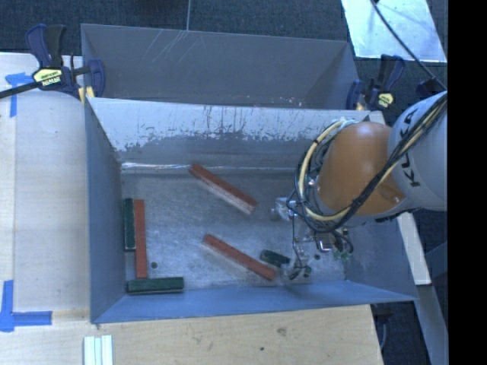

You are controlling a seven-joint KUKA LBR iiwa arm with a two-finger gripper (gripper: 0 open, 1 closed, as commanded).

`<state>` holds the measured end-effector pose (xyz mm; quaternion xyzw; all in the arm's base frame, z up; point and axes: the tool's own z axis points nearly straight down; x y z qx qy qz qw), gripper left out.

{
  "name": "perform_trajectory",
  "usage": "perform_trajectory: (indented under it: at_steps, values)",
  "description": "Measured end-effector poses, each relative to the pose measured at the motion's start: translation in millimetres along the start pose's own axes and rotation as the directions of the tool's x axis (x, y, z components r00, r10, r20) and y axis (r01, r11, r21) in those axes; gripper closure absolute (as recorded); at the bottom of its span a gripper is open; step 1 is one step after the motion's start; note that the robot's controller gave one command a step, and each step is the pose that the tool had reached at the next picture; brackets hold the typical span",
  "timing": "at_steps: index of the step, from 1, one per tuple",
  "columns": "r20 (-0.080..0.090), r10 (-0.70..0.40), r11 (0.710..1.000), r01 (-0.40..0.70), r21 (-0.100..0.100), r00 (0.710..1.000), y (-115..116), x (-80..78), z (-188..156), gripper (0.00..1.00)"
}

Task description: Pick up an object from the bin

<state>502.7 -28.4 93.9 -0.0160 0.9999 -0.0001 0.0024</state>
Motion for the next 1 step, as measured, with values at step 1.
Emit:
perform_trajectory:
  at_steps: [1]
  values:
    - [-0.006, 0.010, 1.000, -0.010, 0.000, 1.000, -11.1, 10.7, 25.2, 0.00]
